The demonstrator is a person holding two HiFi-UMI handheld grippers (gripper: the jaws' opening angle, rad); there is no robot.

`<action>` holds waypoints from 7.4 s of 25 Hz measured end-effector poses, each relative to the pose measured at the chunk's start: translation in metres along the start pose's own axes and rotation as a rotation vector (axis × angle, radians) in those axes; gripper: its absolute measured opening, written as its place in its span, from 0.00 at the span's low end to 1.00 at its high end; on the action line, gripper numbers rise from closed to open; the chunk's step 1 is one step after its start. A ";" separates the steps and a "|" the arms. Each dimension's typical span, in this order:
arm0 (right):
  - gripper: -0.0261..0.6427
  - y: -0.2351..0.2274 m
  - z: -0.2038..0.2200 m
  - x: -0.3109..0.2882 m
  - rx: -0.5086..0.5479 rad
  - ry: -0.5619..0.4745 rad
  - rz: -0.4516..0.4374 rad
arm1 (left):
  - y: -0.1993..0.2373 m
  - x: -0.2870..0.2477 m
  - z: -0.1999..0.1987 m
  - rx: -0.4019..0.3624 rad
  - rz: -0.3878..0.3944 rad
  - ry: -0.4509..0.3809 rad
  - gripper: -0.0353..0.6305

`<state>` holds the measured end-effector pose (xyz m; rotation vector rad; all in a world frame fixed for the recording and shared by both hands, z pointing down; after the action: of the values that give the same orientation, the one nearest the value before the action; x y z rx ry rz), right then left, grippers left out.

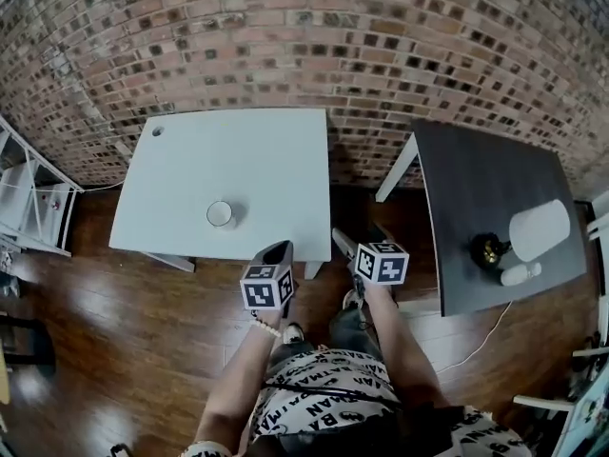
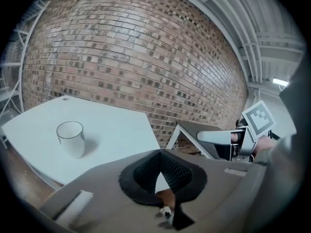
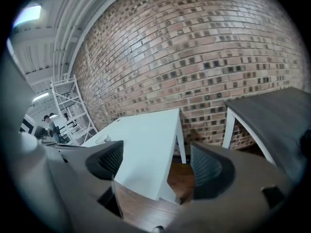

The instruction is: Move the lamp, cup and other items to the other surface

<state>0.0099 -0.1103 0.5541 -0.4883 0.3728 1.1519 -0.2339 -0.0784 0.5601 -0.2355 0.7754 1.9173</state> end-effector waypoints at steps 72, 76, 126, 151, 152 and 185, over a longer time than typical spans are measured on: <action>0.13 -0.437 0.104 0.223 -0.159 -0.353 0.976 | -0.434 -0.274 0.088 -0.633 0.754 0.394 0.06; 0.13 -0.437 0.102 0.225 -0.128 -0.326 0.983 | -0.433 -0.273 0.083 -0.630 0.743 0.381 0.06; 0.12 0.086 -0.100 -0.164 0.398 -0.289 -0.308 | 0.021 0.017 0.000 0.106 -0.287 -0.056 0.06; 0.12 0.144 -0.079 -0.250 0.511 -0.209 -0.526 | 0.046 0.025 0.016 0.265 -0.472 -0.125 0.06; 0.12 0.144 -0.077 -0.250 0.508 -0.209 -0.527 | 0.046 0.025 0.017 0.267 -0.471 -0.124 0.06; 0.36 0.129 -0.052 -0.236 0.470 -0.174 -0.523 | 0.043 0.025 0.018 0.279 -0.433 -0.102 0.06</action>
<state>-0.1980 -0.2799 0.6105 -0.0580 0.3259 0.5649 -0.2795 -0.0607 0.5794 -0.1185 0.8363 1.3876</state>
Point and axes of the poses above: the fingertips, and each gripper's own axes: x backward along the fingers, y to its left, z out of its underside, the point moved 9 cm from there along x, backward along the fingers, and after that the axes turned 6 degrees about x, right-handed, at the moved point
